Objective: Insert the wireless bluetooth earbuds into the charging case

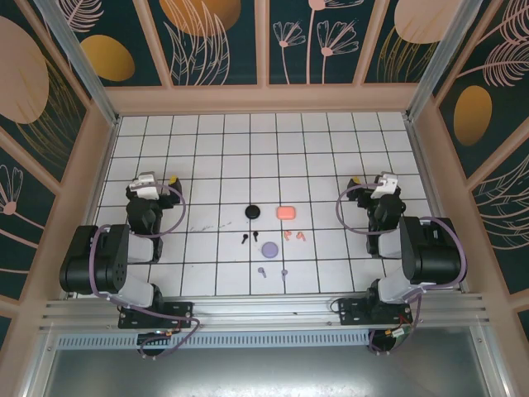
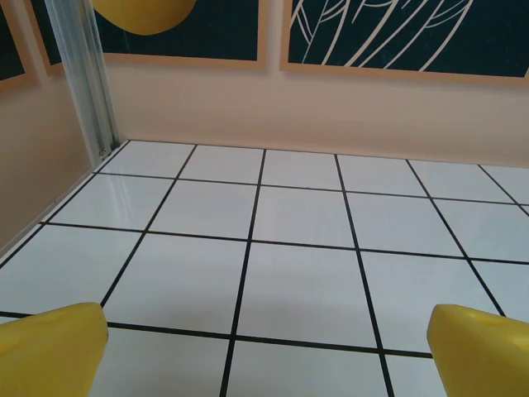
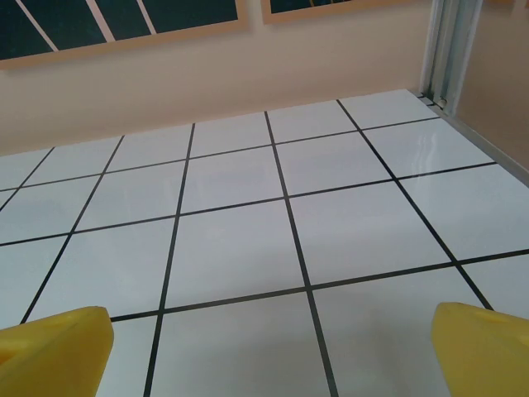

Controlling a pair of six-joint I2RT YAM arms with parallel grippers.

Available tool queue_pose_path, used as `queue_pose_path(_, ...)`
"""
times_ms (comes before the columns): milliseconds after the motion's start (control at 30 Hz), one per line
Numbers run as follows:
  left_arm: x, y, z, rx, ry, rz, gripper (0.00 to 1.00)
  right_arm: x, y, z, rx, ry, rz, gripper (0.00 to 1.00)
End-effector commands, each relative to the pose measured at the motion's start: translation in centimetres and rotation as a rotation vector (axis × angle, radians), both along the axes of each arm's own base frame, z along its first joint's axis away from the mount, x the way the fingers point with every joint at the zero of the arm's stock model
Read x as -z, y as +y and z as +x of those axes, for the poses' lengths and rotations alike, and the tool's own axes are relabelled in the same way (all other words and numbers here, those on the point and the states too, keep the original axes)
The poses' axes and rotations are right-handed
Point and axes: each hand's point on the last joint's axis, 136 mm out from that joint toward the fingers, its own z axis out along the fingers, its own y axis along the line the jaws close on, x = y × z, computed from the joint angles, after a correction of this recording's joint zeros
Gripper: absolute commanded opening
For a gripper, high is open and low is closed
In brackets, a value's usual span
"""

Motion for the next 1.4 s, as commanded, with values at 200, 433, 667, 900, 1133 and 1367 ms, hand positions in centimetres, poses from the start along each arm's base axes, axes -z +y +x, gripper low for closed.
queue_pose_path(200, -0.5, 0.1, 0.2, -0.007, -0.018, -0.011, 0.99, -0.8, 0.4, 0.5, -0.027, -0.027, -0.007, 0.99)
queue_pose_path(433, -0.5, 0.1, 0.3, -0.007, -0.016, -0.011, 0.99, -0.9, 0.4, 0.5, -0.028, -0.028, -0.008, 0.99)
queue_pose_path(667, -0.5, 0.1, 0.2, -0.007, -0.017, -0.012, 0.99, -0.8, 0.3, 0.5, -0.027, -0.027, -0.007, 0.99)
queue_pose_path(900, -0.3, 0.2, 0.5, -0.013, -0.004, -0.013, 0.99, -0.8, 0.3, 0.5, -0.027, -0.026, -0.005, 0.99)
queue_pose_path(1133, -0.4, 0.2, 0.5, -0.012, -0.005, -0.013, 0.99, -0.8, 0.3, 0.6, -0.031, -0.025, 0.0, 0.99)
queue_pose_path(1367, -1.7, 0.6, 1.2, -0.037, 0.019, -0.018, 0.99, -2.6, -0.7, 1.3, 0.074, 0.011, -0.001, 0.99)
